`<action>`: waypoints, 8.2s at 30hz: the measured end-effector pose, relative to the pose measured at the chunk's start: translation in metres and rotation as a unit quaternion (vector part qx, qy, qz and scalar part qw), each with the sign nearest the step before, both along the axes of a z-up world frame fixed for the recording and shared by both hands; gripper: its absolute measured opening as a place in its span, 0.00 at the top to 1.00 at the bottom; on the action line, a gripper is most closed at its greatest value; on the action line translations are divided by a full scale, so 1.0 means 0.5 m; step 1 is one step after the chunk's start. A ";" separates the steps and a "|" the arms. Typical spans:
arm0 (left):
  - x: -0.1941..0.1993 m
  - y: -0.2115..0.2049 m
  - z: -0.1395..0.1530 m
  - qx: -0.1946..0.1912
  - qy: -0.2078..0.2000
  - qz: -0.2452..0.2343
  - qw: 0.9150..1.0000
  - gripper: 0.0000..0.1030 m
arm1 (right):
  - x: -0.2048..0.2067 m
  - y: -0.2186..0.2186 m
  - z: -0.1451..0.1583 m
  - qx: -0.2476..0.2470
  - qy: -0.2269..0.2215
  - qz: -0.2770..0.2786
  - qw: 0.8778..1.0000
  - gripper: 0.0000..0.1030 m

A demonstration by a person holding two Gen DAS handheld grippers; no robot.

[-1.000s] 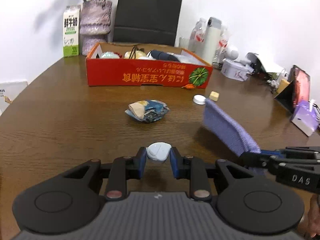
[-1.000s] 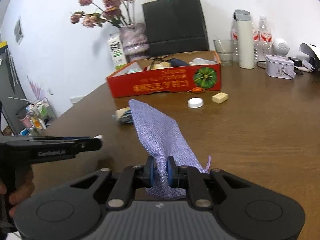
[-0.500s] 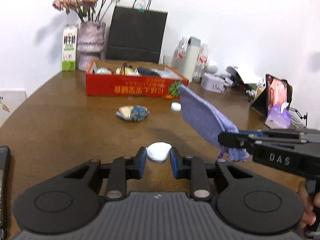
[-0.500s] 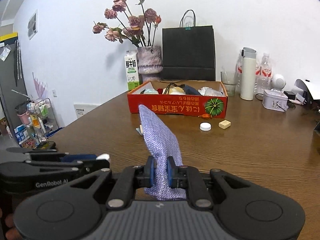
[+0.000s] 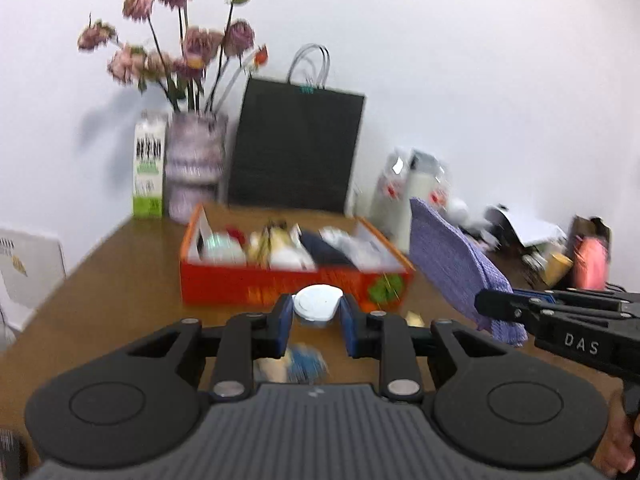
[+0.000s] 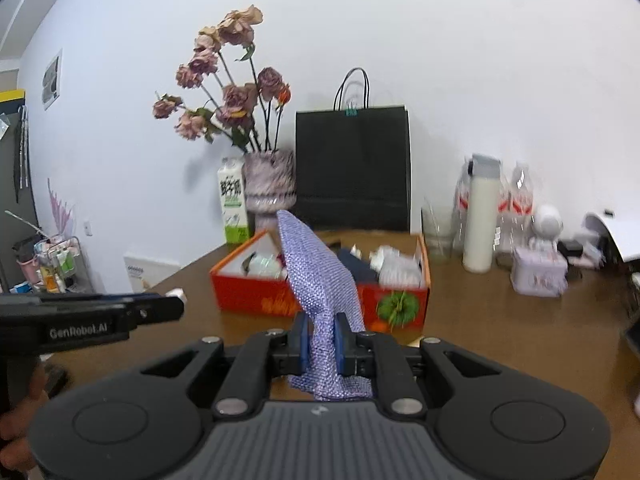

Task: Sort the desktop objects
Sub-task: 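Carry the purple bag with the right tool while the left tool carries the earbuds over the box, then open the right tool dropping the purple bag while the left tool drops the earbuds into the box, then move both tools back down toward the white cap and crumpled wrapper, then grasp the white round cap with the right tool while the left tool grasps the colourful wrapper, then carry the white cap with the right tool while the left tool carries the wrapper over the box, then open the right tool dropping the cap while the left tool drops the wrapper into the box, then move both tools back down toward the cream block and orange leaf, then grasp the cream block with the right tool while the left tool grasps the small orange leaf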

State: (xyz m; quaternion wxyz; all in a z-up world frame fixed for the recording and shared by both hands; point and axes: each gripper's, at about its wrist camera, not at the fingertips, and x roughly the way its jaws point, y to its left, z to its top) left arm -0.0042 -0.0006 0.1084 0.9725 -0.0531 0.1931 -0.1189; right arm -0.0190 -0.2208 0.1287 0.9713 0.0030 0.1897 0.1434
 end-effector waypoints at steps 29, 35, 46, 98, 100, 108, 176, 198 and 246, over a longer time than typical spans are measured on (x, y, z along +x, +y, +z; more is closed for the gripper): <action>0.650 -0.034 -0.061 0.094 0.150 0.078 0.981 0.42 | 0.729 0.053 -0.065 0.018 0.160 -0.020 0.987 0.26; 0.543 -0.027 -0.025 0.076 0.129 0.086 0.985 0.08 | 0.651 0.028 -0.037 0.017 0.150 -0.034 0.988 0.25; 0.197 -0.009 -0.056 0.061 0.082 0.087 0.991 0.00 | 0.309 0.012 -0.077 0.003 0.103 -0.032 0.994 0.14; 0.185 -0.050 -0.212 0.088 0.113 -0.033 0.989 0.77 | 0.320 0.027 -0.241 -0.049 0.144 -0.089 0.984 0.74; 0.175 -0.047 -0.202 0.080 0.111 -0.033 0.990 0.85 | 0.319 0.026 -0.239 -0.040 0.146 -0.086 0.985 0.74; 0.052 -0.028 -0.158 0.056 0.082 -0.014 0.995 0.93 | 0.172 0.038 -0.186 -0.019 0.121 -0.050 0.991 0.74; 0.440 0.084 -0.019 0.026 0.115 0.097 0.988 0.35 | 0.540 -0.018 -0.026 0.015 0.147 -0.051 0.988 0.44; -0.002 -0.034 -0.164 0.107 0.088 0.058 0.989 0.00 | 0.078 0.002 -0.172 -0.016 0.118 -0.024 0.993 0.27; 0.371 -0.228 -0.222 0.023 0.149 -0.058 0.987 0.17 | 0.371 -0.149 -0.231 -0.008 0.133 -0.100 0.986 0.67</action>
